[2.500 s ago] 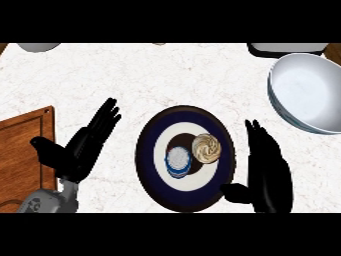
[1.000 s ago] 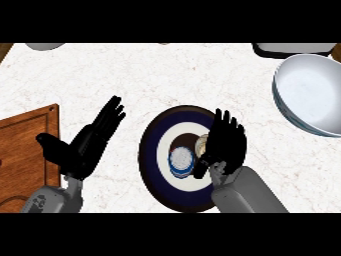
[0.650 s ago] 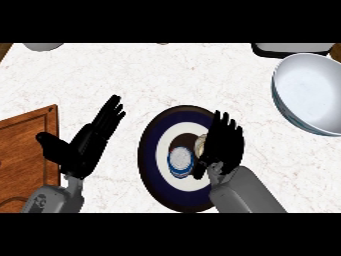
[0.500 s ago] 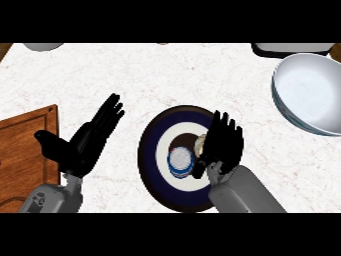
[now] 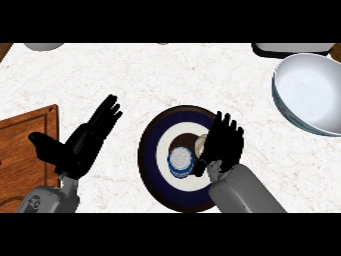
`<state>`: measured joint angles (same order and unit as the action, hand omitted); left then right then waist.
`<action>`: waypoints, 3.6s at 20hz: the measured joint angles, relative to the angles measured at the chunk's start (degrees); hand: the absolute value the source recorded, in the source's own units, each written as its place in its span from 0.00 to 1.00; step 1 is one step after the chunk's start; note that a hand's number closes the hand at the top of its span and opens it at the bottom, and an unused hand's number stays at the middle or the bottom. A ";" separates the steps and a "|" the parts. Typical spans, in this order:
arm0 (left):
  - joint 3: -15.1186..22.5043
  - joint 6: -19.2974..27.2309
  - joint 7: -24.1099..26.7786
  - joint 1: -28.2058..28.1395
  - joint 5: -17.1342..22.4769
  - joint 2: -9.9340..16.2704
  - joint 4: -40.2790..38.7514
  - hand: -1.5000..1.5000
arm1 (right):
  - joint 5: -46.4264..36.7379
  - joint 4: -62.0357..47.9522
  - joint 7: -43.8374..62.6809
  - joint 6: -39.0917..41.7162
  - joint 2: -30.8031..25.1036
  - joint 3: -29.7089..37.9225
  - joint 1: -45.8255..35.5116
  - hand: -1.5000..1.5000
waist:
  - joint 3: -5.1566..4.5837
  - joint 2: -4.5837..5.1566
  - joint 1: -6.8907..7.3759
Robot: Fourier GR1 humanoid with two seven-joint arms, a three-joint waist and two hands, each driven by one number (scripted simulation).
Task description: Pick the cupcake from the plate and place it in the bowl
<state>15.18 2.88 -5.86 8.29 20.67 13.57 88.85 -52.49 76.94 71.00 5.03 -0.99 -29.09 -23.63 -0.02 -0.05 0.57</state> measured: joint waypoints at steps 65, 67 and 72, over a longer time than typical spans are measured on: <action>-5.69 -4.54 -2.53 -0.65 -6.64 -6.28 -0.08 0.50 | -22.62 20.81 -15.92 19.46 -7.13 28.34 -21.46 1.00 | 0.01 0.01 -0.64; -5.80 -4.83 -2.93 -1.25 -6.32 -6.27 0.86 0.50 | -21.46 18.49 -18.33 17.28 -9.18 31.95 -21.09 1.00 | 0.01 0.06 -0.45; -5.92 -4.93 -2.95 -0.67 -7.00 -6.92 0.69 0.50 | -20.22 10.24 -23.39 9.88 -12.98 37.07 -20.64 1.00 | 0.03 0.17 -0.22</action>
<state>9.26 -2.05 -8.81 7.62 13.67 6.65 89.54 -72.72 87.17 47.62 14.91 -13.97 7.98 -44.27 0.01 0.11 0.35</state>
